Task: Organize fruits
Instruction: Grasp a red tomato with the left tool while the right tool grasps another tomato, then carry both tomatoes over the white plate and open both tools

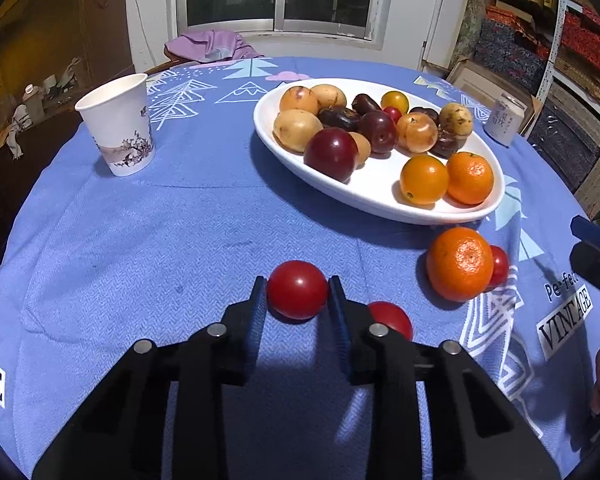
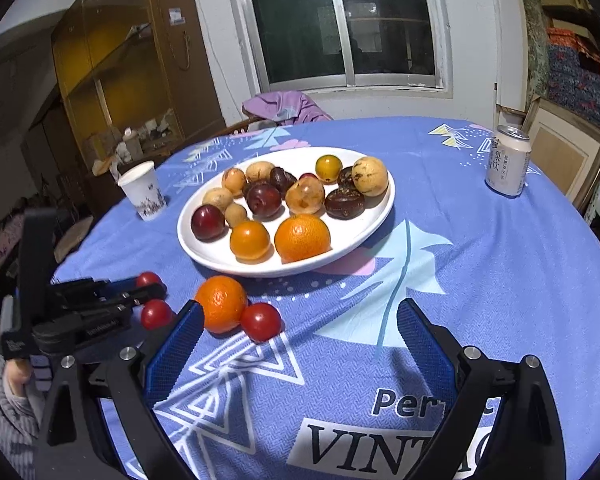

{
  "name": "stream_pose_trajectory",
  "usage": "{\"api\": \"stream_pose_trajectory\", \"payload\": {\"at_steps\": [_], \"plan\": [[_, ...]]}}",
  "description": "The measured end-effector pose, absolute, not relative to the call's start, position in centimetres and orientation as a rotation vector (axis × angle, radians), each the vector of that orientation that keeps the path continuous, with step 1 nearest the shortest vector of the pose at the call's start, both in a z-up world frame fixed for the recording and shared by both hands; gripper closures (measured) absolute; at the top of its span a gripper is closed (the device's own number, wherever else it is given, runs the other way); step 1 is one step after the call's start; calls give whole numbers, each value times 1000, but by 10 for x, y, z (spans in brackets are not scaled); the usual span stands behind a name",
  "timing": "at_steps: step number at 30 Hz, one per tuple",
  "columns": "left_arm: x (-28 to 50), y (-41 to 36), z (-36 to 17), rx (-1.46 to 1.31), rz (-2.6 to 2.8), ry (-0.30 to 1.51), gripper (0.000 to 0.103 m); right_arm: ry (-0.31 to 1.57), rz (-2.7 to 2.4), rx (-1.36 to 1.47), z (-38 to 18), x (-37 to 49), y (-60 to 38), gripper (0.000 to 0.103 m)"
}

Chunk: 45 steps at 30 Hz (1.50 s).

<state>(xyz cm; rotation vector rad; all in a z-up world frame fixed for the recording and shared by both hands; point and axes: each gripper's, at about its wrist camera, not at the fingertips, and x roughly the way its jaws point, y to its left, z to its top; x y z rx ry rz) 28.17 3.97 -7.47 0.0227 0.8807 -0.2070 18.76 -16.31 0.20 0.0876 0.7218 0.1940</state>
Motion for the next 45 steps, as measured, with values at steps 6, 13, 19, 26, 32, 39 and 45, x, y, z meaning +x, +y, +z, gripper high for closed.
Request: {"api": "stream_pose_trajectory", "payload": {"at_steps": [6,13,19,26,32,39,45], "plan": [[280,49,-68,2,-150,859,73,749,219,-38,-11,189,-139,16],[280,48,-69,8,-152,872,73,787,248,-158,-25,199,-117,47],[279,44,-71,19,-156,879,73,818,275,-118,-29,216,-118,63],[279,40,-75,50,-148,881,72,871,316,-141,-38,215,-106,72],[280,41,-75,42,-146,881,73,843,322,-109,-33,206,-113,73],[270,38,-53,23,-147,815,73,797,324,-54,-14,199,-124,73],[281,22,30,45,-150,695,73,565,292,-9,90,193,-152,73]]}}
